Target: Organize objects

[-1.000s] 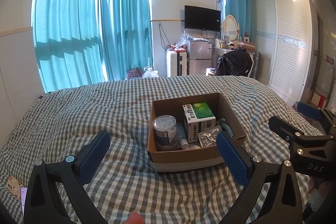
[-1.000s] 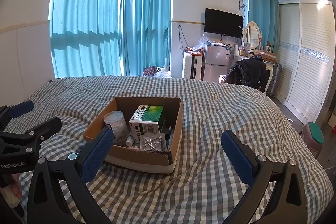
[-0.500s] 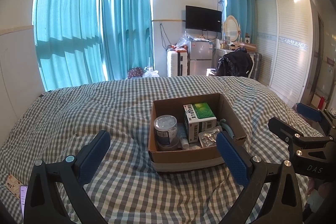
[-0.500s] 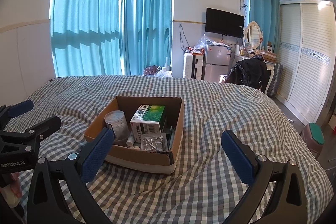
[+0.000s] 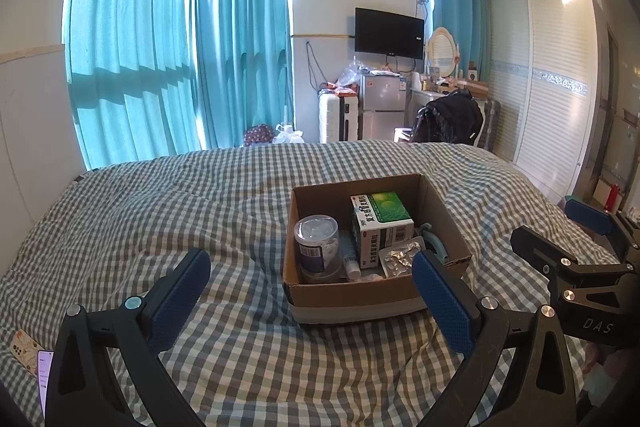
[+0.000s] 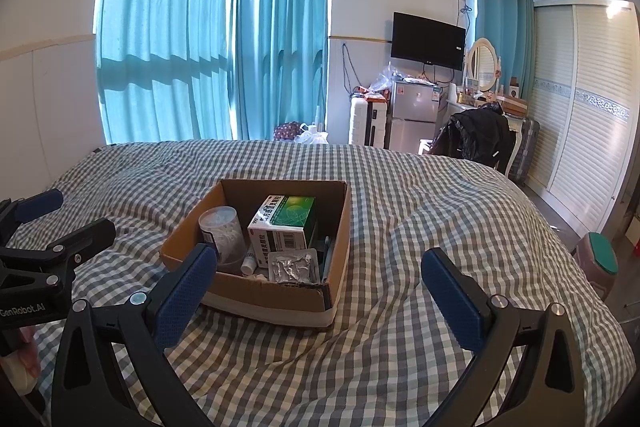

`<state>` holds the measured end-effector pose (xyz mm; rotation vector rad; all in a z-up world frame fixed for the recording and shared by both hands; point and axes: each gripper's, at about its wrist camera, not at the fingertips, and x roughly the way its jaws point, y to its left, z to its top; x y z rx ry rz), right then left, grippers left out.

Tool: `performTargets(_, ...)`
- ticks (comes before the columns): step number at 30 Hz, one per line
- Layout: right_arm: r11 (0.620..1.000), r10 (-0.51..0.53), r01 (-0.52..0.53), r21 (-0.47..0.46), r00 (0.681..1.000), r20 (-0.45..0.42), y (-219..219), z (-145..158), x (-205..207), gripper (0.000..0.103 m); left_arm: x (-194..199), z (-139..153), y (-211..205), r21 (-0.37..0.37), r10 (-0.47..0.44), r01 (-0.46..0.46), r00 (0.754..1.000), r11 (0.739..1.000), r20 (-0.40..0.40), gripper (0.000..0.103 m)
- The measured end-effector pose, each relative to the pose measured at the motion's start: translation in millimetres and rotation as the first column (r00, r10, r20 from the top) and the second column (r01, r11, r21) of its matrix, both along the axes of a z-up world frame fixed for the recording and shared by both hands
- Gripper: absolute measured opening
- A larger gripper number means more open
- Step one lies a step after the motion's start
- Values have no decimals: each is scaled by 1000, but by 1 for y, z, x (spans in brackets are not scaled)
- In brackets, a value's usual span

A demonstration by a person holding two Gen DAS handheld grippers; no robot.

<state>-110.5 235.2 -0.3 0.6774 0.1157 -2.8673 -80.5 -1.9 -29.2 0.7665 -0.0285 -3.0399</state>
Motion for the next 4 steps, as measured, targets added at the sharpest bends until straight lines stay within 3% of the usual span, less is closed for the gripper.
performTargets(4, 1000, 1, -1, 1, 1000, 3, -1, -1, 1, 103, 0, -3, 0, -7, 2, -2, 1000, 1000, 13, 103)
